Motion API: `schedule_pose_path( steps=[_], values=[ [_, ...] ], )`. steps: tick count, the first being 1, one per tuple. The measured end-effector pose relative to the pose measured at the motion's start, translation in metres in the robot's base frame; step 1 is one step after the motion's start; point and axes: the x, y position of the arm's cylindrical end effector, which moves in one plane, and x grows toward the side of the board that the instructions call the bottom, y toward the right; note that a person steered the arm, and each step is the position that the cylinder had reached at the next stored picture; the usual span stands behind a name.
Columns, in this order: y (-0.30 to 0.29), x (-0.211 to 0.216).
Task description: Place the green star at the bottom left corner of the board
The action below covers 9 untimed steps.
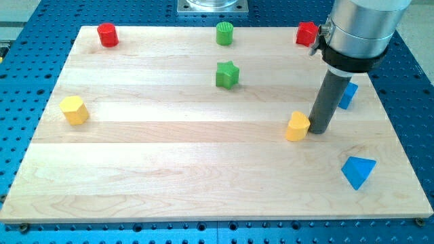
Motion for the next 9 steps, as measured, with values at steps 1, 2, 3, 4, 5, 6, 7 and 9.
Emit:
schedule_pose_path(
  steps=[1, 2, 3, 4, 5, 6, 7, 9],
  values=[
    [-0.011, 0.0],
    [-0.042, -0.018],
    [-0.056, -0.065],
    [-0.08, -0.113],
    [-0.081, -0.135],
    [-0.081, -0.154],
    [-0.108, -0.157],
    [-0.161, -0.125]
  ],
)
